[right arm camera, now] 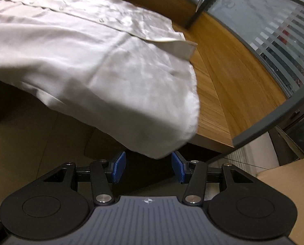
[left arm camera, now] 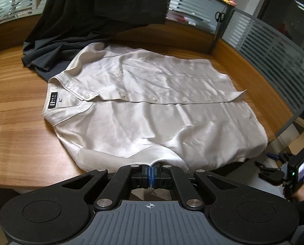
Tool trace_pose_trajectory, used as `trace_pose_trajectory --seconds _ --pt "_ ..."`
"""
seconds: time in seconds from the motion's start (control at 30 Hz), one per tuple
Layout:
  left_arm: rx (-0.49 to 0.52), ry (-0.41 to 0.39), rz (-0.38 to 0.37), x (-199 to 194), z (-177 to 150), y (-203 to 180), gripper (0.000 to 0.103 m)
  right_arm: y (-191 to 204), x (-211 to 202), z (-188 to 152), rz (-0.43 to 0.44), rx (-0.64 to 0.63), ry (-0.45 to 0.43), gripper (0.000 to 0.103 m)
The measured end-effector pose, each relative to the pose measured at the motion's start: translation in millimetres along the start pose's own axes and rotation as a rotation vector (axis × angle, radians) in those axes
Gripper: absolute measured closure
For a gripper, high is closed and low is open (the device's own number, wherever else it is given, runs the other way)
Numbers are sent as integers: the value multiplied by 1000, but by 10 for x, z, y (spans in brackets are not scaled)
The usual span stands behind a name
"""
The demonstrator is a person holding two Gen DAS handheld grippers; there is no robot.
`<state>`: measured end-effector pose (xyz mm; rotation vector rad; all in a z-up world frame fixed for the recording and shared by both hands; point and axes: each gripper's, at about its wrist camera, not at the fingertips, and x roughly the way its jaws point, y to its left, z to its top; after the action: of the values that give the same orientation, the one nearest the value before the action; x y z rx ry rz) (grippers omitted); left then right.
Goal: Fold clothes
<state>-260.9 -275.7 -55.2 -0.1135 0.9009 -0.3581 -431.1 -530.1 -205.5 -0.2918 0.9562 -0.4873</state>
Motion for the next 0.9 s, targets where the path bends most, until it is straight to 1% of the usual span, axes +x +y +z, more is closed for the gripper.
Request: trace_pose_trajectory --seconds 0.03,0.07,0.13,0.23,0.33,0.43,0.53,0.57,0.6,0.63,0.67,0.7,0.73,0.77,0.8,0.9 --pt "-2 1 3 -2 0 -12 100 63 3 16 7 5 -11 38" --pt "1 5 7 0 5 -27 100 129 11 33 13 -2 -18 32" --pt "8 9 14 -3 9 -52 100 294 35 78 18 -32 -34 32" --pt "23 10 27 -18 15 -74 100 513 39 155 -9 -64 -78 32" --pt "28 8 36 -36 17 -74 100 639 13 221 -42 -82 -134 32" --pt "23 0 39 -61 14 -39 100 665 -92 228 -78 -99 -199 32" --pt "13 -9 36 -72 16 1 100 612 -192 218 -94 -115 -259 32" --pt "11 -12 34 -72 18 14 100 593 -226 227 -93 -125 -277 35" --pt "8 -14 33 -72 21 26 100 573 -260 237 -92 -134 -293 42" --pt "6 -18 31 -71 26 35 100 545 -297 250 -84 -140 -302 45" --pt "4 -26 27 -75 28 44 100 516 -331 267 -75 -146 -310 55" --pt "2 -36 22 -79 31 54 100 480 -348 301 -58 -151 -310 73" --pt "0 -47 19 -82 35 60 100 442 -355 347 -38 -154 -300 82" --pt "-4 -58 20 -83 44 66 100 404 -366 393 -18 -155 -291 96" --pt "-14 -69 24 -86 56 72 100 367 -394 433 -4 -150 -289 98" --pt "-36 -106 30 -83 117 75 100 246 -463 591 28 -145 -285 100"
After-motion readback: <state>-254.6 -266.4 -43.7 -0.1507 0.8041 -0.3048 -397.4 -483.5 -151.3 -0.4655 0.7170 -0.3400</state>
